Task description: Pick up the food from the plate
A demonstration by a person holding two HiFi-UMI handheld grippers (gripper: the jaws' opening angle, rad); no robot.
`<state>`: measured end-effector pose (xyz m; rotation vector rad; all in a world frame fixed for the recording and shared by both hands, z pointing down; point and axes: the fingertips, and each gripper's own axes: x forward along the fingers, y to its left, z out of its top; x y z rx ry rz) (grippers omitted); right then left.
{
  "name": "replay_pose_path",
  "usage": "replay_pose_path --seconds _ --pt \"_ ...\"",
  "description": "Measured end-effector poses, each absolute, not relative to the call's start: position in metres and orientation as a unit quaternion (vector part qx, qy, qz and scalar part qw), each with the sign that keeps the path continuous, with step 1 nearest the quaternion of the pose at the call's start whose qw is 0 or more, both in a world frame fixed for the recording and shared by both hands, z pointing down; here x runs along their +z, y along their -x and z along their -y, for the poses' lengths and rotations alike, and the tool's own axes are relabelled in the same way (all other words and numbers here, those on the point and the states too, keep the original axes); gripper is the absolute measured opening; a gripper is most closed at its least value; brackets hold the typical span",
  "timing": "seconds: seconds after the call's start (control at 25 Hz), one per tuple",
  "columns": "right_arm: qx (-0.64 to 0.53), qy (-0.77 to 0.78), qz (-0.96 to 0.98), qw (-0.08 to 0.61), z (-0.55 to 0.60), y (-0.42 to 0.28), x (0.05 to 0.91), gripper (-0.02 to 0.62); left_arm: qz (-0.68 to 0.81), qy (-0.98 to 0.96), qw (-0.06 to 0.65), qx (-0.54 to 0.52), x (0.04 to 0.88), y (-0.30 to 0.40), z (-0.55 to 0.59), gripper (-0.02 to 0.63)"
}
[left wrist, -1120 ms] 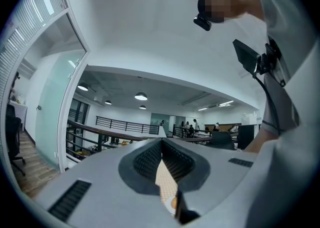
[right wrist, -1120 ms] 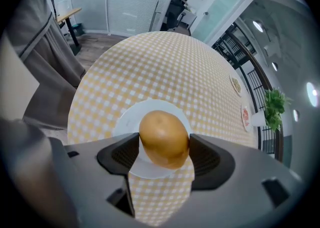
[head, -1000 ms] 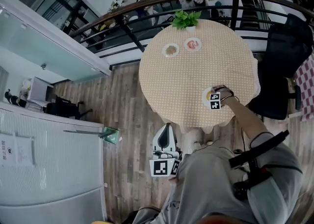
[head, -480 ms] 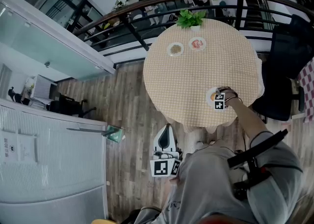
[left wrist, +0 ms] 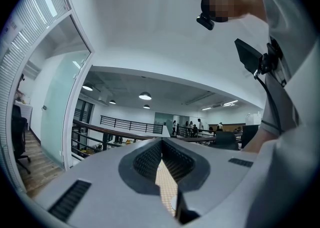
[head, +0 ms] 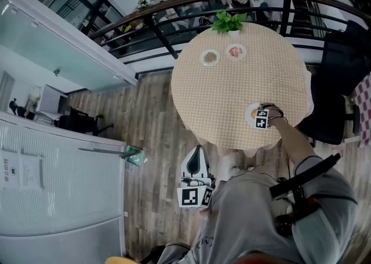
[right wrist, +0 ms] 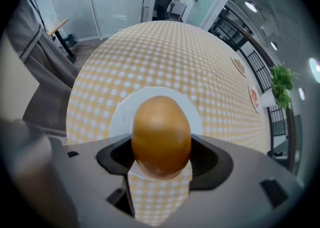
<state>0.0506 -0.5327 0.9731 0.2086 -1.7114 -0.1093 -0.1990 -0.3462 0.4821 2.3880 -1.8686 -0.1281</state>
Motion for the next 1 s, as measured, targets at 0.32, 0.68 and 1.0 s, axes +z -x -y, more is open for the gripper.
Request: replay_pose_path --seconds 0.32,0.68,1.0 --pt "-0.017 -0.102 0.754 0.649 0.530 -0.049 0.974 0.307 0.622 -0.780 0.053 -0.041 0.484 0.208 0.339 0.011" --pt "0.070 -0.240 0.764 0.595 0.550 -0.066 0.961 0.308 0.626 -0.777 0.053 -0.044 0.483 0.214 0.329 0.011" --pt "0.159 -0.363 0.803 0.446 0.579 -0.083 0.889 0.308 0.617 -0.783 0.061 -0.052 0.486 0.214 0.327 0.011"
